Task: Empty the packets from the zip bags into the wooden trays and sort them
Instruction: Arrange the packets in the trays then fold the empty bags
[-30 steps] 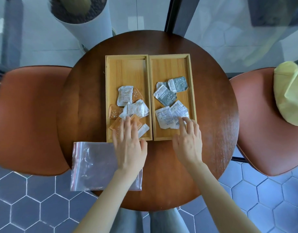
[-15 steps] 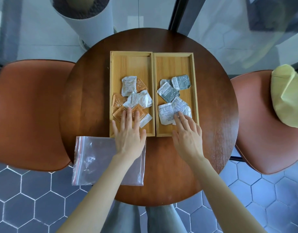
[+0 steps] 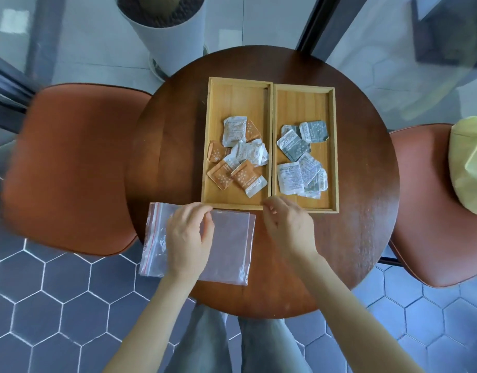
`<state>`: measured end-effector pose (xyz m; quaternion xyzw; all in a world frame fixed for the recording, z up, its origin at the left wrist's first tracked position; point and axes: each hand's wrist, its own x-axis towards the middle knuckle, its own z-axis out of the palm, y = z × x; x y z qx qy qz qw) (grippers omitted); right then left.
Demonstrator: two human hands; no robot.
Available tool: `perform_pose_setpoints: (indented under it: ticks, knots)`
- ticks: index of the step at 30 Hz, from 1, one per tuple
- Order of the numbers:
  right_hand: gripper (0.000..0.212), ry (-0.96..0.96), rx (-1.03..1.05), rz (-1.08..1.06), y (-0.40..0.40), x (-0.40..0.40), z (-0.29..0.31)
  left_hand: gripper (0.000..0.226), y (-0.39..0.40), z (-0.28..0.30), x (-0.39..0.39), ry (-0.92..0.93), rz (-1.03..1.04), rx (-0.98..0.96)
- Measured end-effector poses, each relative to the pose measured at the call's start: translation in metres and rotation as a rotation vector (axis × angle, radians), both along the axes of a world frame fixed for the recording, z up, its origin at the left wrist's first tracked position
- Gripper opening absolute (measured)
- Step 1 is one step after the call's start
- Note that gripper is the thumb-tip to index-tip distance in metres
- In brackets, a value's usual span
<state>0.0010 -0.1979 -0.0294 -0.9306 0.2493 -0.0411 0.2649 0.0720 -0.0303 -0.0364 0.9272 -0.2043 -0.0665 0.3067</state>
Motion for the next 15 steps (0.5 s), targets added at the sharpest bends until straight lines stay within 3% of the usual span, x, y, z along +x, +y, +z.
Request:
perform_pose_setpoints:
  ticks: [4, 7, 10, 15]
  knots:
    - [0.016, 0.002, -0.026, 0.113, 0.056, -0.013, -0.015, 0.031, 0.053, -0.013, -0.006, 0.0, 0.224, 0.217]
    - [0.044, 0.165, -0.069, 0.155, 0.091, -0.028, -0.031, 0.048, 0.081, -0.023, -0.007, 0.104, 0.317, 0.381]
    - [0.058, 0.282, -0.192, 0.221, 0.102, -0.037, -0.042, 0.045, 0.094, -0.029, -0.006, 0.293, 0.396, 0.304]
    - [0.06, 0.271, -0.218, 0.251, 0.098, -0.041, -0.05, 0.027, 0.103, -0.02, -0.004, 0.497, 0.58, 0.071]
